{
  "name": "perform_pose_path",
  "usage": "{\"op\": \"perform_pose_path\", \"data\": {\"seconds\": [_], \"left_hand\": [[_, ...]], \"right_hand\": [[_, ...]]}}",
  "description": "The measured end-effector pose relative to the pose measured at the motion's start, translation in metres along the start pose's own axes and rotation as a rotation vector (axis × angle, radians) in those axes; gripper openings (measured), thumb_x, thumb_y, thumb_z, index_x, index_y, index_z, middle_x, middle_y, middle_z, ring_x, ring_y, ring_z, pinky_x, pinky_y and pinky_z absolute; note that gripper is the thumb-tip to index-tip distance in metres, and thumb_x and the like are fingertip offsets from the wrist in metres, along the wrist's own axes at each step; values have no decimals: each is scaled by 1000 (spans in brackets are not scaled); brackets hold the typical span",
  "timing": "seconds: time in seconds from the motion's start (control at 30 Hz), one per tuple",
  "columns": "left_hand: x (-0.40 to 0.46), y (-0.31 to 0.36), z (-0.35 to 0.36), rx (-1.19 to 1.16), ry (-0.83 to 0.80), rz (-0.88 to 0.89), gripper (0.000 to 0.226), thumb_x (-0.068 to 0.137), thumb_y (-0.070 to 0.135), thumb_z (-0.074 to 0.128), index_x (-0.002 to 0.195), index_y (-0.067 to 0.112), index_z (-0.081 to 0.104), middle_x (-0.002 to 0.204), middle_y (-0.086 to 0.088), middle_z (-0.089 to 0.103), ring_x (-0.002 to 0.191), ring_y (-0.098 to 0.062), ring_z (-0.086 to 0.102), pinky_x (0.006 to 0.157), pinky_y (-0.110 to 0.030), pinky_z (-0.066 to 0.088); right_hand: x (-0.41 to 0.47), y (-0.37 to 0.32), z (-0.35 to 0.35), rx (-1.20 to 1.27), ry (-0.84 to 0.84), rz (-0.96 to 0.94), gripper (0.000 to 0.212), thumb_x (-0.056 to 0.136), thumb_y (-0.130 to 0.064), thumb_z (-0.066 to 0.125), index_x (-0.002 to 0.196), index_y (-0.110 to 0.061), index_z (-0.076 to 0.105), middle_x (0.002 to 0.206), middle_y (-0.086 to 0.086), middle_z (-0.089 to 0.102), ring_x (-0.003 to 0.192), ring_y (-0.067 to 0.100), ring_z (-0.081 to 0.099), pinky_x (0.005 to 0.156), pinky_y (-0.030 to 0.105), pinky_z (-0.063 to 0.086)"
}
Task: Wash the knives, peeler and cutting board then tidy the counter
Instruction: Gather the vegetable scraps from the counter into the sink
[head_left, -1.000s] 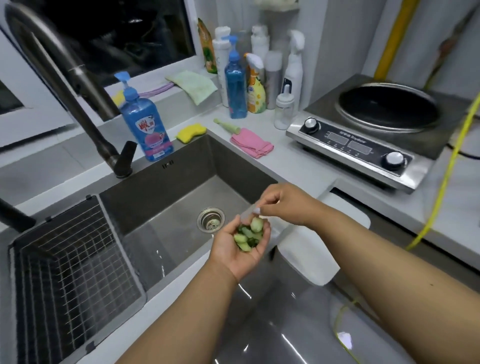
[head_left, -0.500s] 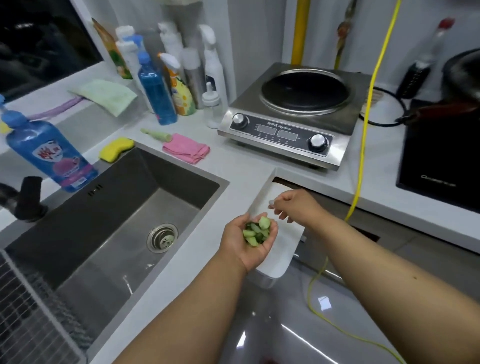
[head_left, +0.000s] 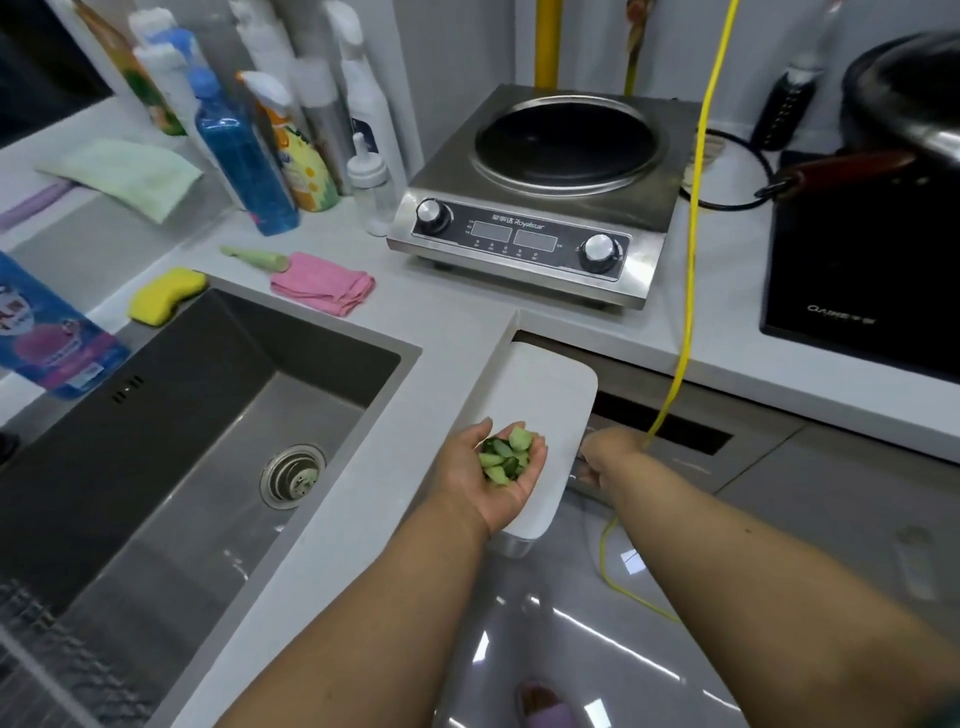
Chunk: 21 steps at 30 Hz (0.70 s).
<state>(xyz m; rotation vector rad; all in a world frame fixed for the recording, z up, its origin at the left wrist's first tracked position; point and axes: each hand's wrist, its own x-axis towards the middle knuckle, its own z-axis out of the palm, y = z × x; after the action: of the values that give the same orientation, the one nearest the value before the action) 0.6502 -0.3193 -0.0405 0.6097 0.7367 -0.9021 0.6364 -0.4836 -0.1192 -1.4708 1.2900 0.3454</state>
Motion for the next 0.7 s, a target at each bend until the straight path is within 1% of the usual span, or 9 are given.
{"op": "perform_pose_path", "data": {"seconds": [0.07,0.1,0.17,0.27,0.33,0.43,0.5,0.6,0.7], "left_hand": [[1,1,-1,-1,2,3,34,93,23,55,104,-8,64,89,-21,62,82,-33,62,74,-49,57],[1,2,-1,-1,4,6,34,93,23,55,105,-8,64,91,-21,62,83,-33,62,74,-48,57],[0,3,-2,-2,6,13,34,93,23,55,105,-8,64,94,-21,61,85,-33,62,74,-47,58],[-1,4,-2,-10,10,21,35,93,23,55,105,-8,64,97,-21,61,88,-32,62,75,-45,58],[-3,5,-3,-12,7,22,34,93,23,56,105,-8,65,95,-21,61,88,-32,62,76,-45,58],[-4,5,-4,-12,-1,35,33,93,22,56,104,-8,64,89,-21,63,85,-32,63,76,-45,58],[-4,7,-6,-8,-6,56,32,93,22,56,103,-8,64,78,-18,65,81,-32,62,74,-46,58],[-3,10,-9,-4,-2,85,33,93,23,56,105,-7,64,89,-19,63,85,-30,62,73,-46,58],[-2,12,-11,-20,24,108,33,94,25,54,106,-5,63,102,-21,60,89,-30,61,71,-43,60]], "right_hand": [[12,7,3,206,-1,77,30,99,0,39,70,0,44,57,13,54,41,24,46,25,18,34],[15,10,3,275,-13,96,29,100,-1,38,72,0,44,62,15,52,45,24,46,22,16,31],[19,12,4,327,-19,113,21,99,-1,44,80,-1,52,80,15,54,49,23,50,21,16,32],[5,11,5,330,-63,60,15,95,4,50,104,4,61,69,11,52,40,15,53,25,15,36],[1,14,2,289,-73,17,30,95,4,48,125,9,54,66,10,47,32,10,50,27,13,37],[10,24,-7,303,-40,-12,35,97,3,44,131,6,47,76,10,48,35,13,56,30,14,41],[20,32,-15,448,49,82,25,99,-2,40,120,4,53,84,11,54,53,23,57,25,17,38],[39,49,-31,479,183,170,26,95,0,47,70,1,53,67,14,56,52,22,48,34,28,44],[23,54,-45,536,170,208,33,94,0,47,61,-4,46,60,11,48,49,20,45,40,27,50]]}}
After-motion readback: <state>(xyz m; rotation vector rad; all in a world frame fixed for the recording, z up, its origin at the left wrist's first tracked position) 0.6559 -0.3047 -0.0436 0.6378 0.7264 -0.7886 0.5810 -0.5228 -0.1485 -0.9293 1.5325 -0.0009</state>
